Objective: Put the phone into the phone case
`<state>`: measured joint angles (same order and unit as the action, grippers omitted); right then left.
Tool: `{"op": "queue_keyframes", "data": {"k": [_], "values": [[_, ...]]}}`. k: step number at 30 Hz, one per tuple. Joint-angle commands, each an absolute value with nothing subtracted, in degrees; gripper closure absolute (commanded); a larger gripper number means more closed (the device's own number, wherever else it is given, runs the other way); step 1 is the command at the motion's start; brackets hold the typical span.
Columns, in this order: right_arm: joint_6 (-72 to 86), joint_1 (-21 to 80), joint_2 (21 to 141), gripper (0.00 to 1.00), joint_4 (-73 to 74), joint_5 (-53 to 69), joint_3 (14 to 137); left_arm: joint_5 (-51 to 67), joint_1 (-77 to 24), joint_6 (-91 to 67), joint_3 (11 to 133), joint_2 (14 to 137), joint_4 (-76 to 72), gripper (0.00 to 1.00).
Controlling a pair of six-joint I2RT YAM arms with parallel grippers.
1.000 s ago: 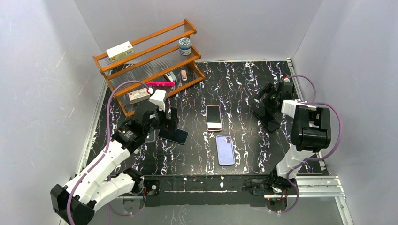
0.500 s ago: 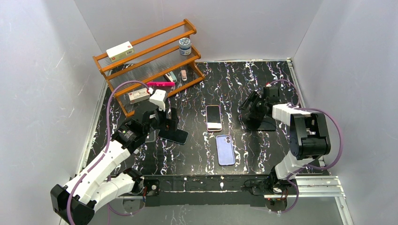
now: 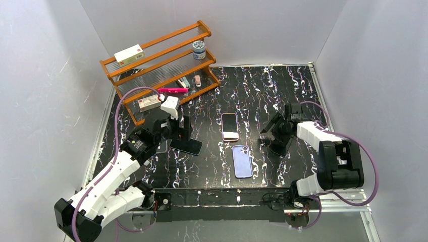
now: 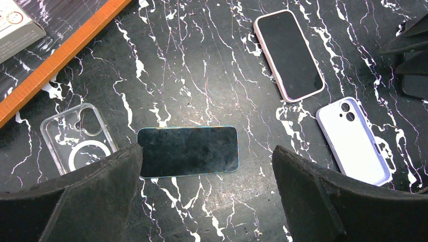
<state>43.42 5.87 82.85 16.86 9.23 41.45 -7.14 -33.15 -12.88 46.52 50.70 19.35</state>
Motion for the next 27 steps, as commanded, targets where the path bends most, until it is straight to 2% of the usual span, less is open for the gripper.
{"op": "queue_keyframes", "data": {"k": [1, 9, 14, 27], "values": [[47.02, 5.97, 80.01, 0.19, 28.05, 3.2, 42.54, -7.92, -33.13, -13.01, 46.41, 49.66, 19.78, 0.02], [44.12, 5.83, 77.79, 0.02, 33.65, -10.77, 47.75, -8.09, -33.13, -13.01, 46.32, 49.15, 19.89, 0.02], [39.2, 5.59, 79.23, 0.01, 33.74, -17.01, 49.57, -8.1, -33.13, -13.01, 46.3, 49.04, 19.84, 0.02], [21.67, 4.0, 82.13, 0.01, 26.51, -11.93, 48.81, -7.37, -33.13, -13.05, 46.41, 49.65, 19.78, 0.02]]}}
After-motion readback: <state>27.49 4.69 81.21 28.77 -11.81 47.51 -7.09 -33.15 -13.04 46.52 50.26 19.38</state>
